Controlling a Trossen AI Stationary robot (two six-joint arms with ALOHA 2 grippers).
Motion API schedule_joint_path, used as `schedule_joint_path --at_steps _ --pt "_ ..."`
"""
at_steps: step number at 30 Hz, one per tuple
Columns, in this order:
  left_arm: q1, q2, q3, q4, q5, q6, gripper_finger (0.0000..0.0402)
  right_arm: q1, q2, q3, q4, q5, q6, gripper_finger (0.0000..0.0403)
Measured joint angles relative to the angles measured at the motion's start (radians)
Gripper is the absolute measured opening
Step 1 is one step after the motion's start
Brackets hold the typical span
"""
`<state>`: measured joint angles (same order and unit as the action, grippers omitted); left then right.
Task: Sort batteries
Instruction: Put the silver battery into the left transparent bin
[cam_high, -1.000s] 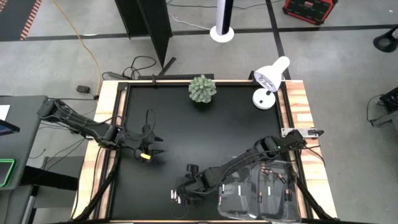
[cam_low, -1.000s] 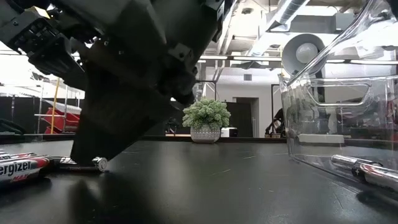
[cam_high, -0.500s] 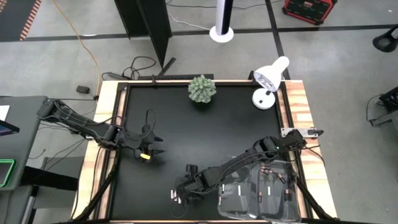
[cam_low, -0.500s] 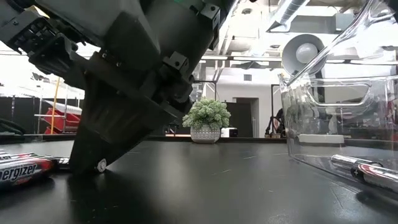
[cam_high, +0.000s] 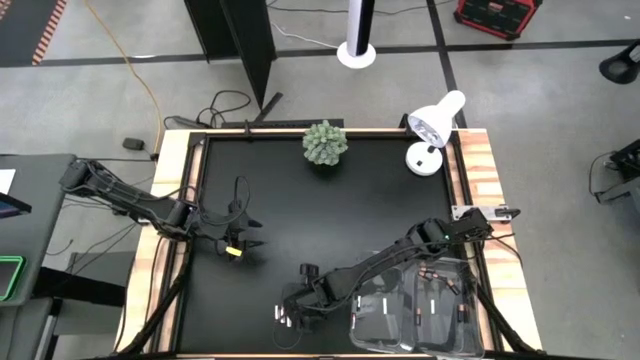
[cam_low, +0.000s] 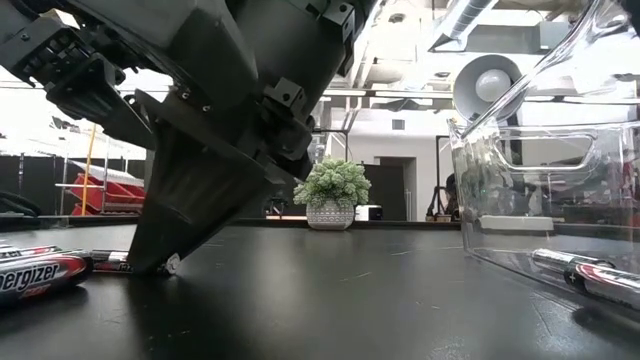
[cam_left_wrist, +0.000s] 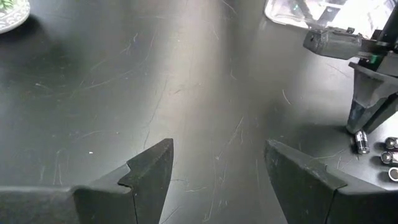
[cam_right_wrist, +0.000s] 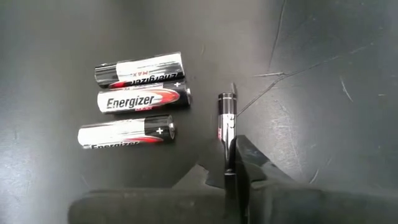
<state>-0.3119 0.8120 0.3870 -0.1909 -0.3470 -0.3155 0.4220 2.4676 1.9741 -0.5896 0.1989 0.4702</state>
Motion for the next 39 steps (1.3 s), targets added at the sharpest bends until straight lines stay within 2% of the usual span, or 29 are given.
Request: schedule_joint_path --at_steps 7,17,39 --pt "0.0 0.0 0.0 0.0 0.0 0.001 0.0247 0.001 0.0 -0.001 0.007 0.008 0.001 0.0003" --pt "0.0 0.0 0.0 -0.001 -0.001 0.001 0.0247 0.0 0.002 -0.003 0.126 0.012 -0.034 0.0001" --pt "0.0 0.0 0.001 -0.002 0.0 -0.002 0.0247 0.0 -0.012 -0.004 0.089 0.067 -0.037 0.0001"
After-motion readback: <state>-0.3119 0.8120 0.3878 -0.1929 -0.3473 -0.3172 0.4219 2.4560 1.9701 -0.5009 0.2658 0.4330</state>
